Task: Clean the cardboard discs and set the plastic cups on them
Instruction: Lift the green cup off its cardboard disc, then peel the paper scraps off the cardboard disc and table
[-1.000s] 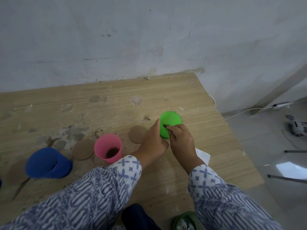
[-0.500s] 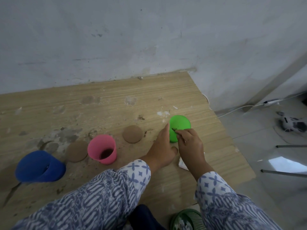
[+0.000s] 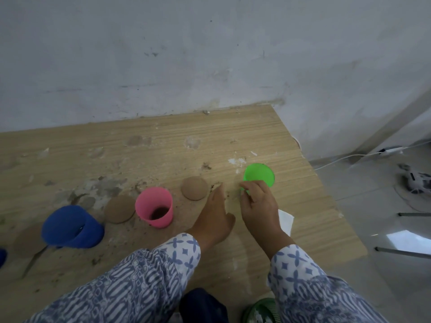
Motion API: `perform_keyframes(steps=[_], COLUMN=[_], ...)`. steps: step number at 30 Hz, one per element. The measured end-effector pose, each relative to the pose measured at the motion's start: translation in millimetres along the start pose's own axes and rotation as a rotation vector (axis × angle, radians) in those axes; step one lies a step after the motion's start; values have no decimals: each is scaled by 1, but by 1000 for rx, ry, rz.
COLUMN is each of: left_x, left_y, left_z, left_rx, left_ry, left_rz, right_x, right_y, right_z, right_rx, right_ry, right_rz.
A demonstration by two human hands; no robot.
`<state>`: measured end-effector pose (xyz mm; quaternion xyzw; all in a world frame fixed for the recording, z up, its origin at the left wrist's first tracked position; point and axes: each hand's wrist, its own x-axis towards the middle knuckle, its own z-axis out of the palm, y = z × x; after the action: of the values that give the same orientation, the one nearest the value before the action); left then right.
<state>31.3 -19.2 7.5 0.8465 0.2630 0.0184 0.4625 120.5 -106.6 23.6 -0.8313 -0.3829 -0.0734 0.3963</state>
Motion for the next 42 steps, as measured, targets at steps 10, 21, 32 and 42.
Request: perform_keyframes(steps=[10, 21, 32, 42], left_x=[-17, -18, -19, -23], left_y=[-42, -60, -67, -58], left_z=[-11, -9, -11, -15], left_rx=[162, 247, 315, 320], left_ry=[11, 42, -13, -2], left_rz=[-77, -118, -128, -97], right_x=[-16, -5, 16, 14], right_y=[-3, -1, -5, -7], right_z=[60, 81, 98, 95], right_rx=[-304, -415, -455, -413], right_ry=[-679, -807, -840, -774], right_rz=[-12, -51, -91, -91])
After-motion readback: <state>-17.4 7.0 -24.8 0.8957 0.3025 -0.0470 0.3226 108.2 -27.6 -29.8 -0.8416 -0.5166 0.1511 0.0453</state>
